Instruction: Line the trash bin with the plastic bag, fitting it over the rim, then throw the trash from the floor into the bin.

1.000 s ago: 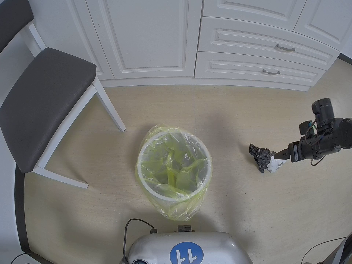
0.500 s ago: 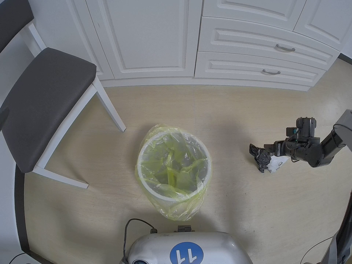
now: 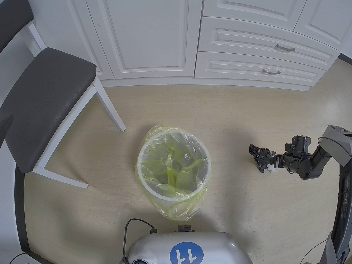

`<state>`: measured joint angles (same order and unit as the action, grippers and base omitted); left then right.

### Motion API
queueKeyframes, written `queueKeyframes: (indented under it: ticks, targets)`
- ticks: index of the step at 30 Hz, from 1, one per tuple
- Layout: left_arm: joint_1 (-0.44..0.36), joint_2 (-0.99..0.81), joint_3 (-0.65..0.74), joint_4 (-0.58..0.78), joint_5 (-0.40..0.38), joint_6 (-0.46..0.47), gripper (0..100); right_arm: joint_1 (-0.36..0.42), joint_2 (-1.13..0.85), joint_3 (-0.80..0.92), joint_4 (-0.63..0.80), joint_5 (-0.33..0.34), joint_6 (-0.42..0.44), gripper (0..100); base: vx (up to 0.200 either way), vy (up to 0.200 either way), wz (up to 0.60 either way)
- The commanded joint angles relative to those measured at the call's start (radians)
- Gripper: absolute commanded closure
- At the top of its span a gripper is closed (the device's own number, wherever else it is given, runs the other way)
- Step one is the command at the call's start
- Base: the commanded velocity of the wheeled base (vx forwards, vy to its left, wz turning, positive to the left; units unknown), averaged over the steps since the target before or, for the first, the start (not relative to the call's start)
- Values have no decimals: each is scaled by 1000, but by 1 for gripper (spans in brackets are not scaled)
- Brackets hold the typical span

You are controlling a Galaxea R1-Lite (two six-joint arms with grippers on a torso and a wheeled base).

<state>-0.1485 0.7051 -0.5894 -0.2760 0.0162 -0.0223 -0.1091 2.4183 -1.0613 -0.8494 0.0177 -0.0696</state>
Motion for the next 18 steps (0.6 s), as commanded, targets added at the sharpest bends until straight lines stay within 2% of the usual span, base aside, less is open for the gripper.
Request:
queueKeyframes:
  ticks: [1, 12, 15, 18]
  targets:
    - [-2, 5, 11, 0, -1, 1, 0, -4, 65, -25, 0, 4, 2, 0, 0, 0, 0]
    - [-2, 5, 11, -6, -1, 1, 0, -3, 171, -94, 0, 16, 30, 0, 0, 0, 0]
    - [-3, 4, 10, -8, -2, 2, 0, 6, 203, -126, 0, 18, 90, 0, 0, 0, 0]
    - [-3, 4, 10, -6, -2, 2, 0, 9, 206, -134, -4, 18, 109, 0, 0, 0, 0]
